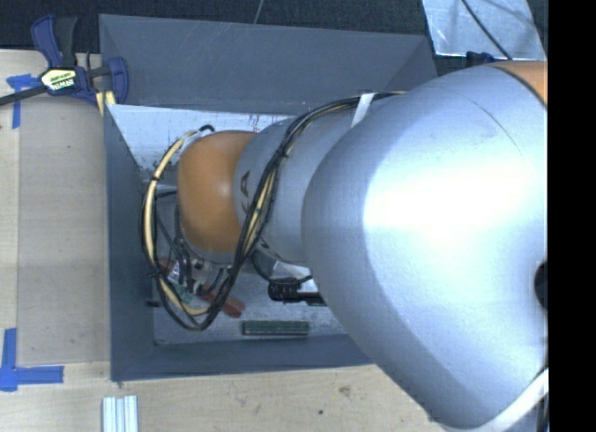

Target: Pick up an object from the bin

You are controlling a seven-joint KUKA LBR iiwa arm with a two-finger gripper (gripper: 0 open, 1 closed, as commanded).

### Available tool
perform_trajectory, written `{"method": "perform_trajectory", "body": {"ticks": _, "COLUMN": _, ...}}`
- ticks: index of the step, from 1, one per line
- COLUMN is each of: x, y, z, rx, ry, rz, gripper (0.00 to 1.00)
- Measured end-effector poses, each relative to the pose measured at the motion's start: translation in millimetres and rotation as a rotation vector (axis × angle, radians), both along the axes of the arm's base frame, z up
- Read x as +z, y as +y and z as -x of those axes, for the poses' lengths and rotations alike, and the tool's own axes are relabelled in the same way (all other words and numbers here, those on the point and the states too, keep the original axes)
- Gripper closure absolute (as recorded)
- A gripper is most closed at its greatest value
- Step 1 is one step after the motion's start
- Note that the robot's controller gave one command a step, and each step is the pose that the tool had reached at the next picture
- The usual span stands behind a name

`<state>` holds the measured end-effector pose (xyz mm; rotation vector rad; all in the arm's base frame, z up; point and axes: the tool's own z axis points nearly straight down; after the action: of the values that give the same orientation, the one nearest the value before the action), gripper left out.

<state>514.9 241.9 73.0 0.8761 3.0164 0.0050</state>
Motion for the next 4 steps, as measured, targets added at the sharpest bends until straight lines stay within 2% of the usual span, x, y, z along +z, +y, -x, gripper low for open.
{"method": "perform_trajectory", "body": {"ticks": 2, "x": 1.9, "y": -1.9, "z": 1.8, "rx": -0.001, "ry": 0.003, "rz": 0.003, "gripper": 1.0}}
{"method": "perform_trajectory", "body": {"ticks": 3, "x": 20.7, "y": -2.7, "z": 2.8, "rx": 0.0, "ry": 0.007, "rz": 0.006, "gripper": 1.0}}
{"method": "perform_trajectory", "body": {"ticks": 4, "x": 36.3, "y": -2.3, "z": 1.5, "rx": 0.0, "ry": 0.003, "rz": 0.004, "gripper": 1.0}}
